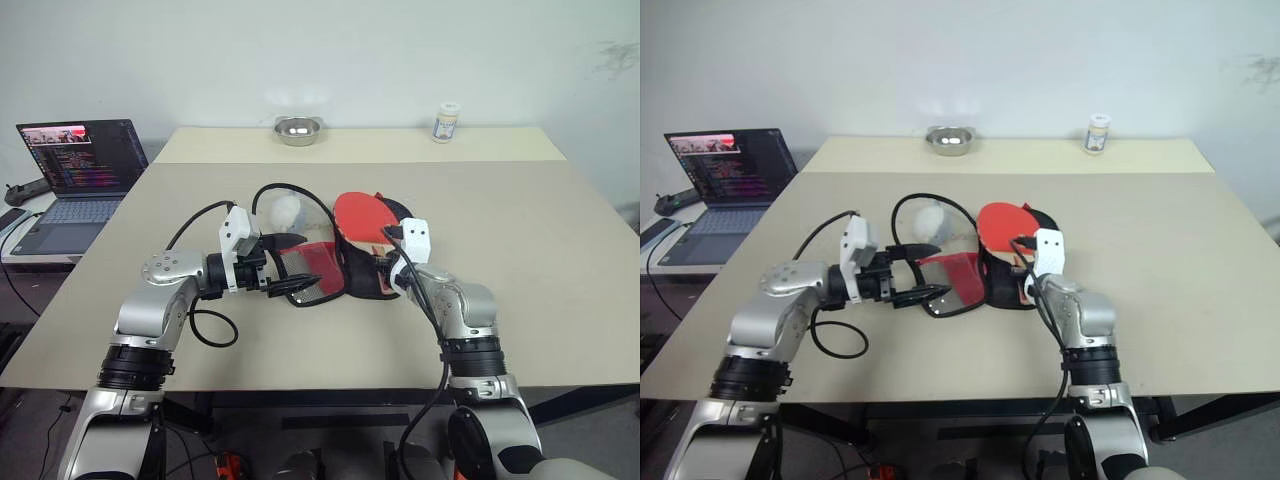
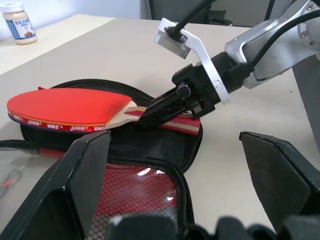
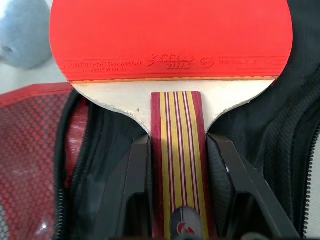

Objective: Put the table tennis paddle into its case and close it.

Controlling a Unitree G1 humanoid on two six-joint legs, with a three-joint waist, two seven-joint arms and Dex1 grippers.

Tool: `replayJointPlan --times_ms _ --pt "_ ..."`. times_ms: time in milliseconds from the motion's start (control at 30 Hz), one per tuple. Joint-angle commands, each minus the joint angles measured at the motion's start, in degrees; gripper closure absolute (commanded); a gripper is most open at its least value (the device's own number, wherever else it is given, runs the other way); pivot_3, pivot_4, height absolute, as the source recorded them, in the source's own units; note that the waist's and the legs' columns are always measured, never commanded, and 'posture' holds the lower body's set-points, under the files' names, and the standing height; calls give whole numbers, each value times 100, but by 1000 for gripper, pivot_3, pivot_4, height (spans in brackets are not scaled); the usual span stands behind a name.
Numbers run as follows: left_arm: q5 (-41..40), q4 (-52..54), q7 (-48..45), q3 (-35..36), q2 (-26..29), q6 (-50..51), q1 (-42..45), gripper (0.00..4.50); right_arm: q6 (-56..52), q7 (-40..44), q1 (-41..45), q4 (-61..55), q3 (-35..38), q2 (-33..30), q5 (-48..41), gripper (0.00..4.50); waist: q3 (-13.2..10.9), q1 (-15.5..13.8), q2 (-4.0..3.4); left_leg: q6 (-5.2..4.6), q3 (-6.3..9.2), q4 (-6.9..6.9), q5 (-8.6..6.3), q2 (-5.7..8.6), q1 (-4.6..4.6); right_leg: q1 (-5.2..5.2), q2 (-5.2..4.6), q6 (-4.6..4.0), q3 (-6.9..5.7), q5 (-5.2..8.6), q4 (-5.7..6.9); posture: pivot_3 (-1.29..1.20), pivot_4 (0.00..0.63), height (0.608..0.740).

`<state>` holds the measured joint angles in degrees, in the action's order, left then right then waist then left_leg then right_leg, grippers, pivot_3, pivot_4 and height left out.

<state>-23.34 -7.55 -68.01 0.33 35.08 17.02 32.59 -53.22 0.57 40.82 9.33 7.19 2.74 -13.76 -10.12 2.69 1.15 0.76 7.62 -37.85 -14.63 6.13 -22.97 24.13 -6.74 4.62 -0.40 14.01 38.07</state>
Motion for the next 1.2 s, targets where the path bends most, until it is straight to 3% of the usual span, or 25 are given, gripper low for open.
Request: replayJointPlan --times_ms 33,633,667,767,933,1100,1200 --pt "33 26 28 52 36 -110 11 0 239 -71 184 -151 -33 -1 50 3410 0 2 0 0 0 0 0 0 0 0 0 0 0 0 0 0 150 740" --pt "36 272 115 -5 24 88 -2 0 167 -293 61 -72 -6 58 135 3410 0 20 0 0 0 0 0 -1 0 0 0 0 0 0 1 0 150 740" --pt "36 282 116 -2 33 96 -13 0 167 -307 50 -76 3 69 132 2707 0 21 0 0 0 0 0 0 0 0 0 0 0 0 0 0 150 740" --pt "50 271 113 20 50 90 -39 0 158 -311 17 -126 -64 81 149 1944 0 20 -1 0 0 0 0 0 0 0 0 0 0 0 1 0 150 740" --pt "73 216 110 73 90 17 -97 0 29 -315 -78 -524 -349 62 241 167 0 21 -1 0 1 0 0 -1 1 0 0 0 0 0 1 0 150 740" --pt "108 146 172 177 200 -25 -211 0 -356 134 -330 -1835 -735 -388 108 167 0 20 -1 0 1 0 0 0 0 1 0 0 0 0 -1 0 150 740" --pt "124 46 191 237 308 -27 -278 0 -558 943 -468 -2605 -1011 -1233 -124 167 0 7 -1 -1 2 -1 -1 0 0 -1 1 1 -2 0 -1 0 150 740"
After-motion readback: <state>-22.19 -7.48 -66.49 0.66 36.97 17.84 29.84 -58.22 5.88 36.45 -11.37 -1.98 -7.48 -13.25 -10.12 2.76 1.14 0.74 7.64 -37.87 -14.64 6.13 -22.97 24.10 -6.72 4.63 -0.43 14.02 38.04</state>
